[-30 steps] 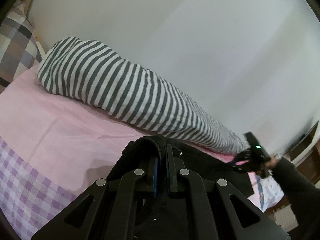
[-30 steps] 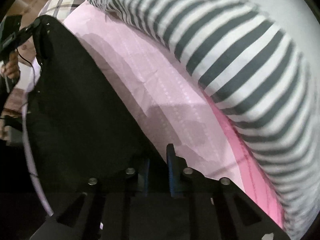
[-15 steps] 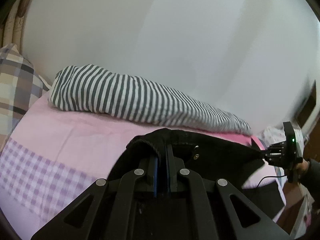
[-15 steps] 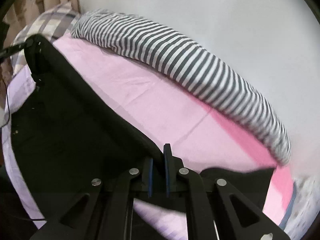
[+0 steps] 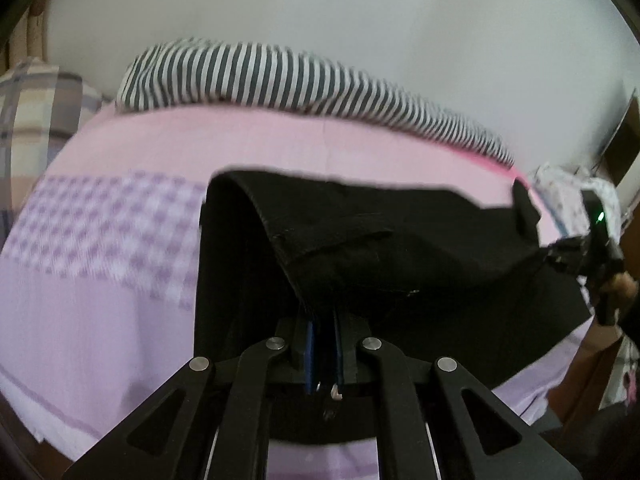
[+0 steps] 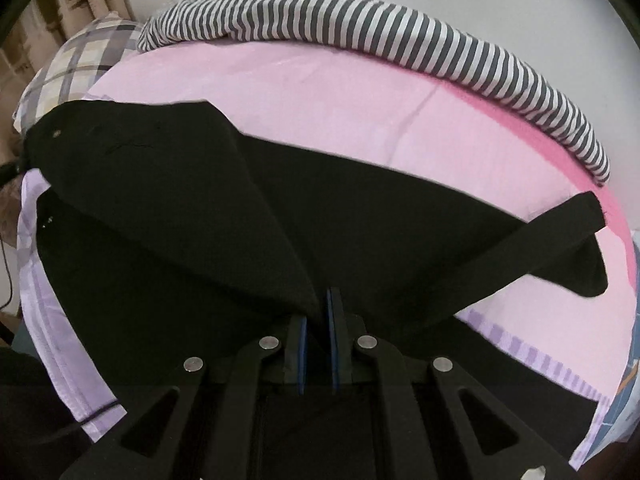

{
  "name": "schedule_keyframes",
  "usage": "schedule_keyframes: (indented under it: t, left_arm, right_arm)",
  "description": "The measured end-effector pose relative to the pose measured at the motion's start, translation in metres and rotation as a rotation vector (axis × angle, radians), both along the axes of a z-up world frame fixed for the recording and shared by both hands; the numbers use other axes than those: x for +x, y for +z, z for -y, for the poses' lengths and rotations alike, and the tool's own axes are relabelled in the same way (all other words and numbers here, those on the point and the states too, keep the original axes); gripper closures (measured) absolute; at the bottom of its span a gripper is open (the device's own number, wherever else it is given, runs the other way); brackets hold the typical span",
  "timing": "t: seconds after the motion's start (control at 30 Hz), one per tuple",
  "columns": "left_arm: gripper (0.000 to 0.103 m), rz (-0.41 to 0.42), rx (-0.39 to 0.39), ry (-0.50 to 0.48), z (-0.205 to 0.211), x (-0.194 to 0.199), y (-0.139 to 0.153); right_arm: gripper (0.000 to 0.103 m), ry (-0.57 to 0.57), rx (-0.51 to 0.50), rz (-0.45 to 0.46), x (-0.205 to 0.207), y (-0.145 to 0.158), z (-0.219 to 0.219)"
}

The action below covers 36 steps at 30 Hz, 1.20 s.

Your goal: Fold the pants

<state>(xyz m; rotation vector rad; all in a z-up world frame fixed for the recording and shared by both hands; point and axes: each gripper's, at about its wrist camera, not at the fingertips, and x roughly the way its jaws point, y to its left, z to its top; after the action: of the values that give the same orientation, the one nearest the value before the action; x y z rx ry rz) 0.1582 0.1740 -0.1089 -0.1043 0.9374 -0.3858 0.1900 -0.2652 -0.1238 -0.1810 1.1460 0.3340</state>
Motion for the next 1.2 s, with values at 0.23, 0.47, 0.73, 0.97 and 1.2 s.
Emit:
schedule_keyframes:
  t: [0.23,0.47,0.73,0.97,1.2]
  left_arm:
    - [0.085,-0.086,0.162,0.008,0.017,-0.007,-0.03]
    - [0.063,-0.169,0.126,0.097,0.001,-0.017,-0.021]
    - [0.056,-0.286,-0.205,0.288,-0.041,-0.038,-0.005]
    - [0.056,-0.421,-0.424,0.373,-0.03,-0.03,-0.031]
    - [0.056,-0.423,-0.517,0.448,-0.028,-0.011,-0.041]
  right_arm:
    - [0.091,-0.023,-0.011,0.014,-0.005,-0.003,-0.003]
    - [0.062,-0.063,0.06,0.055,-0.027,0.013,0.001]
    - [0.058,-0.174,0.214,0.07,-0.061,0.032,0.026]
    - [0.058,-0.295,0.326,0.056,-0.071,0.023,0.044]
    - [0.058,-0.4,0.384,0.03,-0.07,0.01,0.065]
